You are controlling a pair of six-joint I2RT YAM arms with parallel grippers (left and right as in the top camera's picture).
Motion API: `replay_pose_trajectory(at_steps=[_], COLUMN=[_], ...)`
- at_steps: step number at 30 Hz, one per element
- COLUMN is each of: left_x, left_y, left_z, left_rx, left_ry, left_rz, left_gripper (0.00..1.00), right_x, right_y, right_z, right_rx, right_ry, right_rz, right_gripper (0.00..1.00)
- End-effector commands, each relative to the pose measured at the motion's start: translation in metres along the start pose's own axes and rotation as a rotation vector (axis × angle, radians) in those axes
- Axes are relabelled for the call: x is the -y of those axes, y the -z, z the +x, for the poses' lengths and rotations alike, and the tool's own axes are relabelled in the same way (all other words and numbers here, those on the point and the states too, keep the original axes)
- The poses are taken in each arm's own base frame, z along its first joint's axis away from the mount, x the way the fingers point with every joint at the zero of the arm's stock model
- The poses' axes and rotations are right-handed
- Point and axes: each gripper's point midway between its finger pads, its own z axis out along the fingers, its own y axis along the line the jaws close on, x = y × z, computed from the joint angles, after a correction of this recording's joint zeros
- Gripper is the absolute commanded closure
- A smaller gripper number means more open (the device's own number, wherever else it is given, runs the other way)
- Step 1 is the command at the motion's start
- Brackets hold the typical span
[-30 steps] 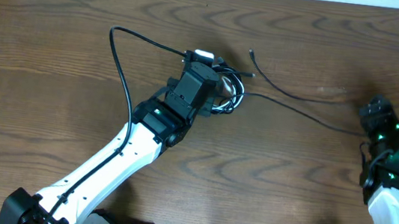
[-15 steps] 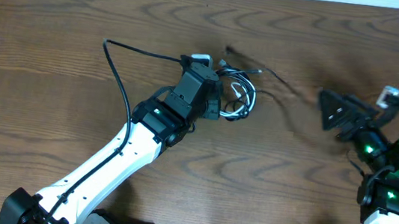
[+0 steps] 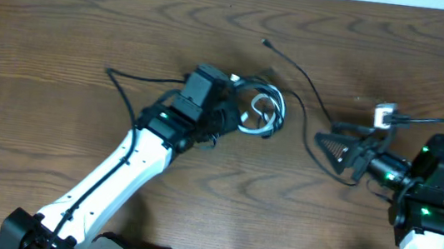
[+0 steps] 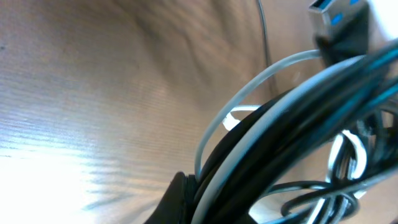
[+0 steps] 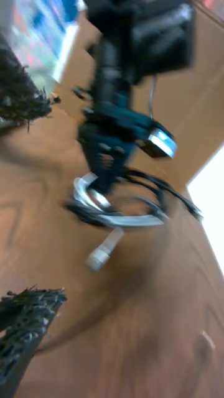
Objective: Untangle cables
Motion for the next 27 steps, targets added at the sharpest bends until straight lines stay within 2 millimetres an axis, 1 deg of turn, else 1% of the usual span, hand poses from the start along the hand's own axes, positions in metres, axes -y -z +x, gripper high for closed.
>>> replay_pose_trajectory(at_steps=[1,3,6,8,9,11,13,15,20,22,23,27], left_x=[0.013,0.015,0.020,0.024,0.026,0.027,0.026,0.025,0.025,0.027,0.027,0.028], left_y=[0.004,0.005,0.007,0.008,0.009,0.010,0.010,0.010,0.010,0.011,0.011,0.012], left_z=[-0.007,-0.007,0.001,0.007,0.011,0.014,0.017,0.018,0.019,0.021,0.021,0.022], left_rx=[-0.064,-0.074,-0.120,-0.150,-0.168,-0.181,-0.192,-0.197,-0.200,-0.213,-0.215,-0.220], left_ry=[0.232,0.235,0.183,0.113,0.043,-0.029,-0.060,-0.056,-0.056,-0.057,-0.057,-0.057], left_rz=[0.098,0.112,0.140,0.166,0.184,0.198,0.201,0.194,0.197,0.207,0.208,0.212], left_gripper=[0.93,0.93,0.92,0.93,0.92,0.92,0.92,0.92,0.93,0.92,0.92,0.93], right_x=[-0.019,-0.016,-0.007,-0.004,-0.005,-0.006,-0.008,-0.010,-0.009,-0.008,-0.008,-0.011], right_y=[-0.015,-0.026,-0.040,-0.046,-0.050,-0.052,-0.053,-0.053,-0.053,-0.054,-0.054,-0.055], right_z=[0.014,0.020,0.026,0.027,0.026,0.021,0.016,0.014,0.014,0.014,0.014,0.017], right_rx=[-0.076,-0.093,-0.107,-0.106,-0.099,-0.081,-0.065,-0.055,-0.057,-0.058,-0.057,-0.065], right_ry=[0.063,0.066,0.078,0.094,0.112,0.136,0.155,0.154,0.124,0.110,0.103,0.080], right_rz=[-0.075,-0.043,0.030,0.055,0.055,0.051,0.043,0.038,0.040,0.041,0.041,0.033], right_gripper=[0.18,0.20,0.25,0.30,0.33,0.38,0.42,0.47,0.52,0.56,0.59,0.65])
